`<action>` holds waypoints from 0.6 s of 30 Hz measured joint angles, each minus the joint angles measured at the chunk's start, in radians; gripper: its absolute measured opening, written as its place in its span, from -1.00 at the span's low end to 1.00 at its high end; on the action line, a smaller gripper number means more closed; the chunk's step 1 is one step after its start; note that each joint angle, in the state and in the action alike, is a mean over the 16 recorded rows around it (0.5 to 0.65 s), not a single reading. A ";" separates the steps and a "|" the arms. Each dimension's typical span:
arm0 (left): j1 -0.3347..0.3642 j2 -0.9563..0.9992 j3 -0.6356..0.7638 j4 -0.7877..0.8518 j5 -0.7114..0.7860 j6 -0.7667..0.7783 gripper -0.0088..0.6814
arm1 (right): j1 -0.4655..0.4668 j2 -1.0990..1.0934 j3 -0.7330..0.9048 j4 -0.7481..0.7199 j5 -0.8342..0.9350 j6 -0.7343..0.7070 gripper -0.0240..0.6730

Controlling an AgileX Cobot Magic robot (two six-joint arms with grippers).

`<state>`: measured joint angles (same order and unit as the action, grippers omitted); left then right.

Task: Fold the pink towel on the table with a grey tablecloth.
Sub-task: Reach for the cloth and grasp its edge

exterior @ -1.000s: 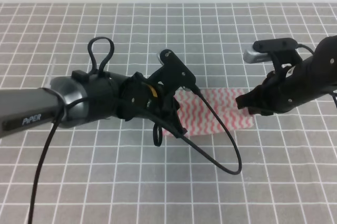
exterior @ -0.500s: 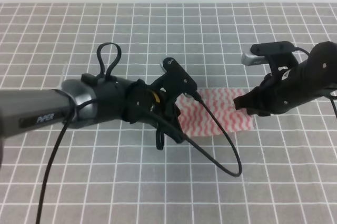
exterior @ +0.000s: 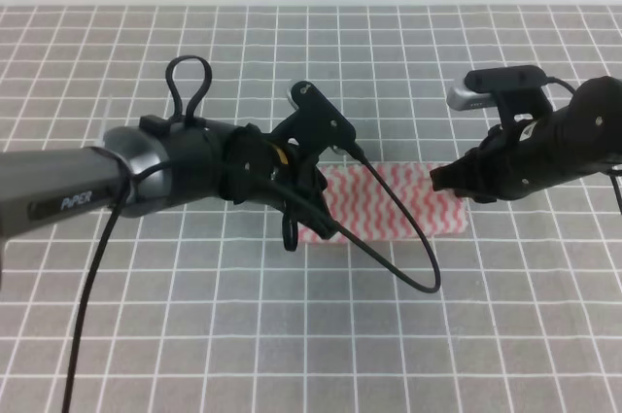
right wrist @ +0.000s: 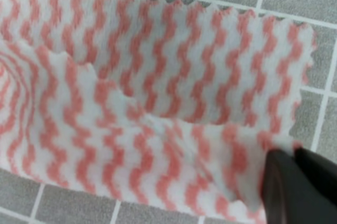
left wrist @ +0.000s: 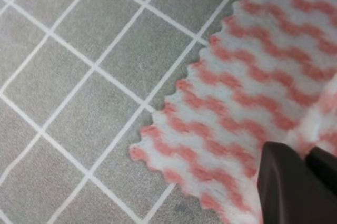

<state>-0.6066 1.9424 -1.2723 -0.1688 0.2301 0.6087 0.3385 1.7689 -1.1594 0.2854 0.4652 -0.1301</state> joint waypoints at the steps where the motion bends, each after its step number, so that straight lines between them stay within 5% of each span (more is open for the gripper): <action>1: 0.001 0.001 -0.001 0.000 0.001 0.001 -0.97 | 0.000 0.000 0.000 0.000 -0.002 0.000 -0.98; 18: 0.005 0.027 -0.020 0.002 -0.002 0.007 -0.97 | 0.000 0.017 0.000 0.000 -0.038 0.000 -0.98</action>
<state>-0.6017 1.9695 -1.2925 -0.1672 0.2284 0.6153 0.3384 1.7857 -1.1596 0.2852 0.4274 -0.1301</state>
